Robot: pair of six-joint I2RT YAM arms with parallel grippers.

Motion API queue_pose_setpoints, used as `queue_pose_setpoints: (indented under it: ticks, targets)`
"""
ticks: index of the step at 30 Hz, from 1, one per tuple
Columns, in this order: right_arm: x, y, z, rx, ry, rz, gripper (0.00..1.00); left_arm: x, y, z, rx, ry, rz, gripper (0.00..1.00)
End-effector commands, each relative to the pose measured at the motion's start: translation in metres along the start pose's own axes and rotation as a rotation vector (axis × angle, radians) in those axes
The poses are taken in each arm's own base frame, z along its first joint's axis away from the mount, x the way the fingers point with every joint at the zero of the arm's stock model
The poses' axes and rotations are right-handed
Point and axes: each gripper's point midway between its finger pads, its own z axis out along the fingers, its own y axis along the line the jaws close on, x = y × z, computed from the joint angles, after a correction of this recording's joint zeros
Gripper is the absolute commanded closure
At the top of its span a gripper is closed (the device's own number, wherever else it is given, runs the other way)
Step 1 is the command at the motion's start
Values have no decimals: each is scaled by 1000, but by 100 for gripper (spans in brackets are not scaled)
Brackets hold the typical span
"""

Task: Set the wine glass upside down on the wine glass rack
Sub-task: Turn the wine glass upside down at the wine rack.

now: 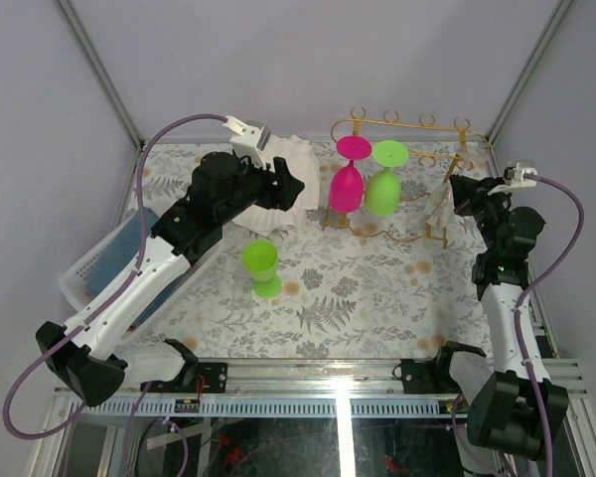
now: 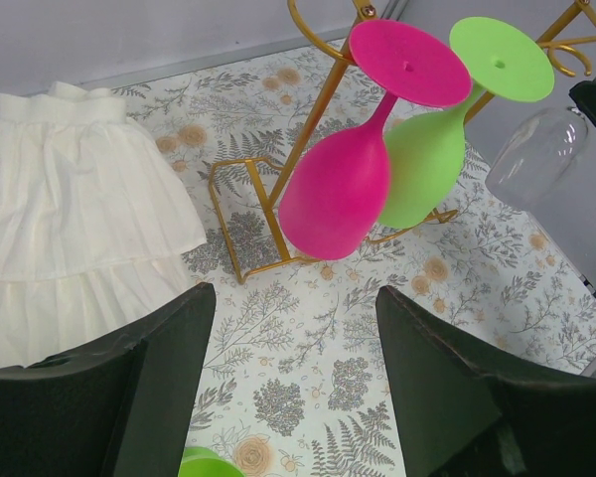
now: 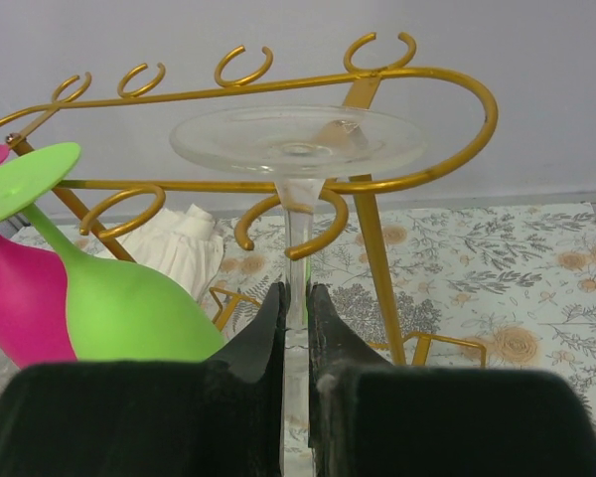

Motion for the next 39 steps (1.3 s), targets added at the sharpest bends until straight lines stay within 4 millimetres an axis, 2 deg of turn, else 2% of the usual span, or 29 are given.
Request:
queue_pose_setpoints:
  ticks: [1,11,20,30,35,39]
  targets:
    - [-39,-1,6,20,-92,-54,98,-8,-2,2,17,-35,-6,34]
    - [-9,-8,2,35,-42,-47,94,-10,1,1,12,-43,-7,34]
    - [3,-13,0,53,-24,-31,82,-12,1,-1,10,-51,-7,34]
    - [-2,-16,-6,89,-42,-48,63,-14,0,-3,11,-58,-5,34]
    - [-12,-17,-16,128,-61,-74,52,-14,0,-3,11,-59,-6,34]
    - [-19,-14,-28,155,-67,-60,48,-16,2,-5,3,-62,-7,34]
